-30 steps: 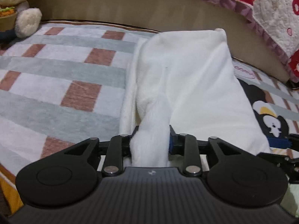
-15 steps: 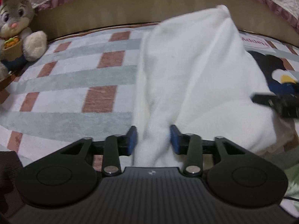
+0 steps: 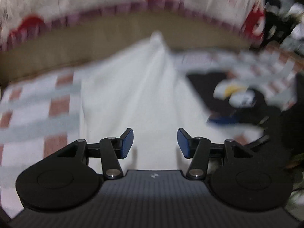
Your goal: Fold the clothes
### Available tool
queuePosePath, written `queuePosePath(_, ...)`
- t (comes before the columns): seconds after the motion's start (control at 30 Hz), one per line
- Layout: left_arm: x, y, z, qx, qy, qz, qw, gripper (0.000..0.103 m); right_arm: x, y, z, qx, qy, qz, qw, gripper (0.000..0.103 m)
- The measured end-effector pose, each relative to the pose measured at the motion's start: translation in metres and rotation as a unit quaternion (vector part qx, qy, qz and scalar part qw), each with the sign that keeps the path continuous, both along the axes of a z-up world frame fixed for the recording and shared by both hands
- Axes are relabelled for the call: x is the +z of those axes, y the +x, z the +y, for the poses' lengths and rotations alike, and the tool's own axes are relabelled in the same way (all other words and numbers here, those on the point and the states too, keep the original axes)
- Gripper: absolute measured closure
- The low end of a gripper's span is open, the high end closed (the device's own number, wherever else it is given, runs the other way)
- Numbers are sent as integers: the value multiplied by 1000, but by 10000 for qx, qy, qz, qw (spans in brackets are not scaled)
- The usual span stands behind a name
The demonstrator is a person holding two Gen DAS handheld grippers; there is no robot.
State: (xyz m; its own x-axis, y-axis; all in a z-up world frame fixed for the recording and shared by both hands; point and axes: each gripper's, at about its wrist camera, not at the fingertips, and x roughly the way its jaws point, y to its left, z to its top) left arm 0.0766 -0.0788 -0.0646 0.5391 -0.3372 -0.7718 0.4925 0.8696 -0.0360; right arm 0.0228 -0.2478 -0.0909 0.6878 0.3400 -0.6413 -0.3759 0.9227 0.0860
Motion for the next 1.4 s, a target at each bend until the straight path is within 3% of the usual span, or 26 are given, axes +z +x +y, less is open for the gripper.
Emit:
queuePosePath(0.07, -23, 3, 11, 268, -254, 352, 9987, 47, -1, -5, 2, 148, -132, -29, 9998, 33)
queuePosePath(0.17, -32, 5, 31, 593, -576, 634, 9946, 43, -1, -14, 7, 460, -443, -109, 9979, 33)
queuePosePath(0.27, -33, 2, 35, 735, -386, 546, 9951, 43, 9, -21, 16, 819, -691, -290, 9938, 35)
queuePosePath(0.33, -34, 0, 36, 833, -183, 496, 9951, 44, 19, -21, 17, 972, -438, -320, 9938, 37)
queuePosePath(0.47, -36, -4, 29, 792, 132, 442, 9958, 44, -1, -11, 22, 943, -412, 50, 9947, 34)
queuePosePath(0.63, -8, 4, 40, 832, -239, 210, 9960, 46, -9, -19, 33, 1062, -842, -67, 9908, 31)
queuePosePath(0.73, 7, 35, 59, 1073, -573, -80, 9925, 35, -7, -17, 35, 1083, -832, -35, 9906, 31)
queuePosePath(0.83, 15, 76, 76, 1278, -687, -321, 9889, 35, -5, -14, 37, 1086, -770, 4, 9911, 31)
queuePosePath(1.03, -17, 146, 76, 887, -1116, 169, 9896, 35, 1, -10, 38, 1221, -785, 108, 9894, 31)
queuePosePath(1.1, -29, 155, 60, 764, -1021, 223, 9916, 42, 3, -9, 38, 1285, -772, 150, 9886, 31)
queuePosePath(1.13, -31, 157, 54, 784, -899, 175, 9927, 72, 5, -9, 38, 1317, -765, 171, 9882, 31)
queuePosePath(1.17, -32, 157, 49, 875, -781, 91, 9931, 89, 6, -8, 38, 1349, -759, 192, 9878, 31)
queuePosePath(1.23, -31, 158, 49, 1136, -674, -42, 9912, 90, 8, -7, 37, 1413, -746, 233, 9869, 31)
queuePosePath(1.4, -28, 166, 93, 1788, -874, -39, 9800, 90, 15, -4, 36, 1572, -713, 337, 9844, 31)
